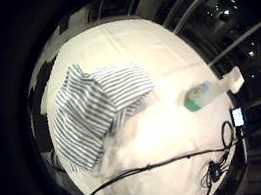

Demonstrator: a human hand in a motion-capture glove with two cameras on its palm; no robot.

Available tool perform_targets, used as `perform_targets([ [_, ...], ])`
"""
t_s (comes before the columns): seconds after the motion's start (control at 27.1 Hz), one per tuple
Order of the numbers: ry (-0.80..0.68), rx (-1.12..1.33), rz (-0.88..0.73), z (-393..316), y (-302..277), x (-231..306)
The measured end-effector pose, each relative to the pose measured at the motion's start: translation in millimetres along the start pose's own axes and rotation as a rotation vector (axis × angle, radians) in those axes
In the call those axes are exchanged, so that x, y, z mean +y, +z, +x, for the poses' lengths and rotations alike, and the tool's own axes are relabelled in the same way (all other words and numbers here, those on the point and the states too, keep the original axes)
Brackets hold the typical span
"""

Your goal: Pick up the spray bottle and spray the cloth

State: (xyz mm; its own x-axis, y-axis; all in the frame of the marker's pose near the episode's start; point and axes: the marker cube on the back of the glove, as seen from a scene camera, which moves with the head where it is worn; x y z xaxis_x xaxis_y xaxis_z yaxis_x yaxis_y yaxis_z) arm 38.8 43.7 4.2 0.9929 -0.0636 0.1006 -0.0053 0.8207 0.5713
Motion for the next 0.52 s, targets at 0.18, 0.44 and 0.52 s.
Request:
perform_targets([
  [0.18,0.038,-0.047,0.166,34.7,-12.0,18.9],
  [0.44,0.135,-0.076,0.317,86.7,-19.3,32.8],
  [0.52,0.163,-0.081,0.329,101.2,-18.8,32.6],
])
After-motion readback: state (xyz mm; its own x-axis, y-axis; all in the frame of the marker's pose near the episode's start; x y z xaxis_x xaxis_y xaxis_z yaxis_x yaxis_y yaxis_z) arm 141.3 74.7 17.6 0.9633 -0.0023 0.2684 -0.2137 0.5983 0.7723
